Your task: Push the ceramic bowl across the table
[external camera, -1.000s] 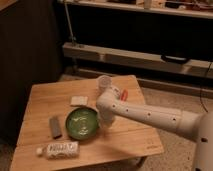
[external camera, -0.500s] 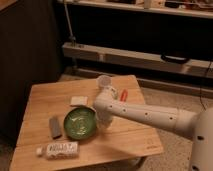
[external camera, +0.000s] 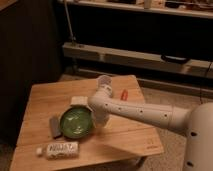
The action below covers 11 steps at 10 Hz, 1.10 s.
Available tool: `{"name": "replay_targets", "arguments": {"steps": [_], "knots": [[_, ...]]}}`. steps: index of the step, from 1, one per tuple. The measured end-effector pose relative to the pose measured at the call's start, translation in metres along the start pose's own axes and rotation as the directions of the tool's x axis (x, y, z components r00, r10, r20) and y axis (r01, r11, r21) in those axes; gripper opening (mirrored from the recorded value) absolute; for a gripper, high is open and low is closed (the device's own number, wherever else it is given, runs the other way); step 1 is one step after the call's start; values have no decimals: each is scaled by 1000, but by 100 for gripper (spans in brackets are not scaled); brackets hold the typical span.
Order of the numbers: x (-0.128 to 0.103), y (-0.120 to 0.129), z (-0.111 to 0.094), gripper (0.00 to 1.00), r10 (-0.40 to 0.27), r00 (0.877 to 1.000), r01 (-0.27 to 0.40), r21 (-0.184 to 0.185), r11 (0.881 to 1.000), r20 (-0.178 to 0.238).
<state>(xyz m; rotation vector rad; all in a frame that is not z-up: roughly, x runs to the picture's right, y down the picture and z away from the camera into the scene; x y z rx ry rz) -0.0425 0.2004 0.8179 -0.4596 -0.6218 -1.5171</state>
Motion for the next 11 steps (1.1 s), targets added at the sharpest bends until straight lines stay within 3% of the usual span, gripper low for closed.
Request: {"name": "replay_targets", "arguments": {"steps": [3,6,9,11], "knots": [[12,-23,0,0,-29,1000,29,6,1000,-8],[11,-23,-1,0,-42,999,42,3,999,-13],[13,-51,1,0,-74,997,74,2,997,-16],[18,-47,1,0,-76,997,76,-1,997,-19]]}}
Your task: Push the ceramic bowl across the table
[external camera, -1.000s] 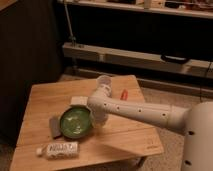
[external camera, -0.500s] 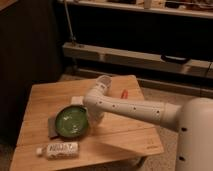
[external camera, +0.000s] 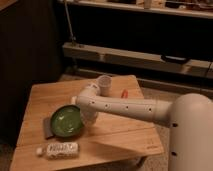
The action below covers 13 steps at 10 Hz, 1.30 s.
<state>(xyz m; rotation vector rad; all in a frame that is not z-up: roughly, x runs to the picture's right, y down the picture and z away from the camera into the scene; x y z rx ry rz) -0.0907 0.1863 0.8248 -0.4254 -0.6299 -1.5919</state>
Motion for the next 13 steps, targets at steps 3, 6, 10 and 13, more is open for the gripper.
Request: {"name": "replay_targets", "arguments": {"steps": [3,6,10,13], "knots": [[0,-12,1,0,-21,1000,21,-2,1000,0],[-5,-21,0,0,-23,1000,23,2,1000,-6],[-8,-31,-2,0,-61,998,61,-11,998,-4],[-7,-60,-1,0,-75,997,75,-7,997,1]]}}
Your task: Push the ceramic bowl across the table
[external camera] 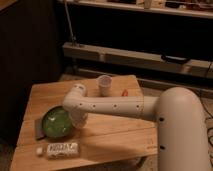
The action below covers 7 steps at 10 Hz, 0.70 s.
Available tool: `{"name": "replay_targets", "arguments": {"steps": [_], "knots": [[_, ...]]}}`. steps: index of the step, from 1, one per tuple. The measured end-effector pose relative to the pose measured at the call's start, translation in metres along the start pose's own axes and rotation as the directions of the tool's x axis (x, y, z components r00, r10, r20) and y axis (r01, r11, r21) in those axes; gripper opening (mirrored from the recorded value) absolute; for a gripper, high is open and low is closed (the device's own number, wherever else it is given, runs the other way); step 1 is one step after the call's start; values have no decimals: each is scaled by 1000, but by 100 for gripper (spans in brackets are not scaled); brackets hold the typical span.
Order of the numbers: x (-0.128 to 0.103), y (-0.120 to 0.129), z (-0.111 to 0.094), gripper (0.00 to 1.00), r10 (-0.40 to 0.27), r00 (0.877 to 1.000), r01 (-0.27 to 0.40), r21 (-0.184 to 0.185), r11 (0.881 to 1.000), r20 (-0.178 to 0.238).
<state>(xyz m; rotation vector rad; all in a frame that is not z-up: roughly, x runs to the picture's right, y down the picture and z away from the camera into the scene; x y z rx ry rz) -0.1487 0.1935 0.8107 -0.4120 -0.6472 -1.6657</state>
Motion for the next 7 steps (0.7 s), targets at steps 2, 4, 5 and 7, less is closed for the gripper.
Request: {"name": "replay_targets", "arguments": {"steps": [2,4,5,7], "knots": [[5,5,-1,0,-28,1000,28,-7,1000,4],[-4,6,-10,0,-17,1000,17,-11,1000,6],[-10,1,-11,0,-12,1000,12,-10,1000,7],[-10,-9,-14,0,-26,1000,26,-9,1000,5]]}}
